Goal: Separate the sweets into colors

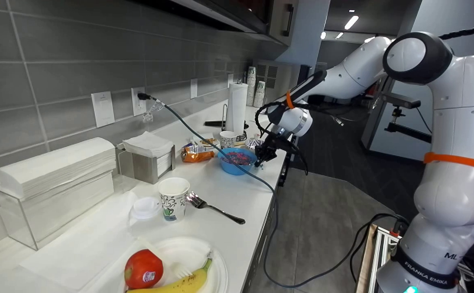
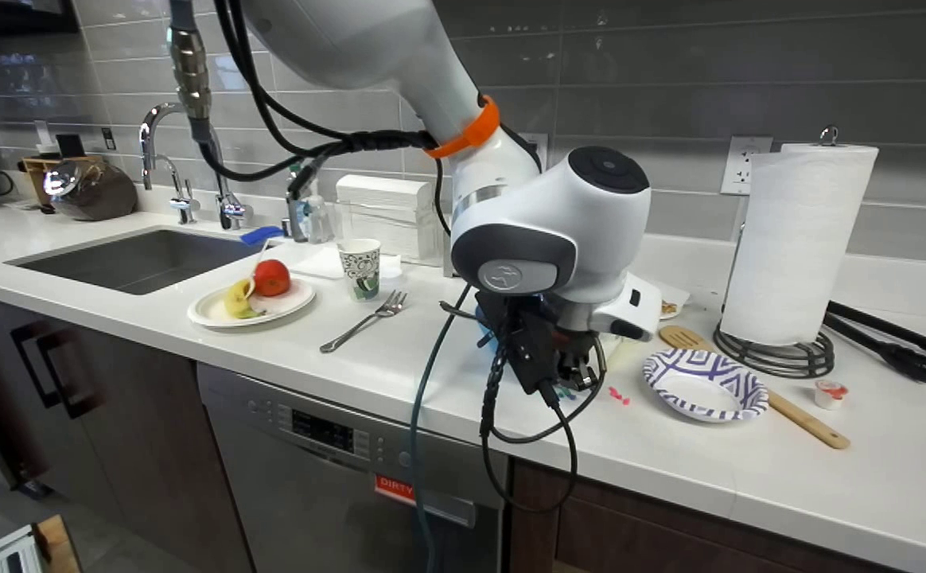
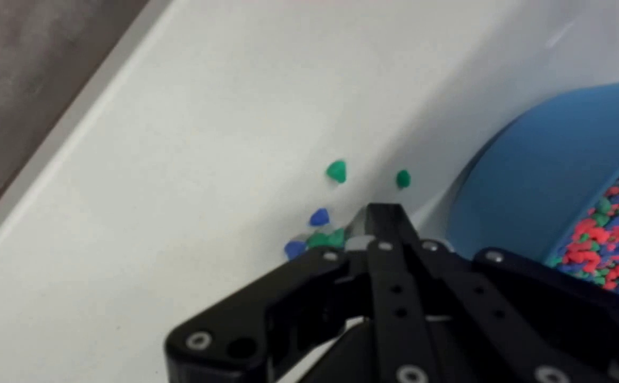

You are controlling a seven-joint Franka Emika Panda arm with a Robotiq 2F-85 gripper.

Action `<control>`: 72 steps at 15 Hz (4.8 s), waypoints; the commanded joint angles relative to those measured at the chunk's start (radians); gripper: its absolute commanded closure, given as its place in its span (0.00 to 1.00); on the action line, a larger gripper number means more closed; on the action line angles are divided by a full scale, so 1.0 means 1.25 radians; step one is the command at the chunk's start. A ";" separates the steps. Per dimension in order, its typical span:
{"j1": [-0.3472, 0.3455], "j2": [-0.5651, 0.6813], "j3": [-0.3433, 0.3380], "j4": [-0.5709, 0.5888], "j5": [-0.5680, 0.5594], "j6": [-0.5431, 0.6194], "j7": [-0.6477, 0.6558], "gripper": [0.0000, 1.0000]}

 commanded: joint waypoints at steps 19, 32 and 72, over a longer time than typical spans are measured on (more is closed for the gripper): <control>0.111 -0.027 -0.140 -0.004 0.141 -0.045 -0.165 1.00; 0.126 -0.007 -0.156 -0.014 0.118 0.034 -0.145 1.00; 0.121 -0.005 -0.138 0.003 0.183 0.027 -0.194 1.00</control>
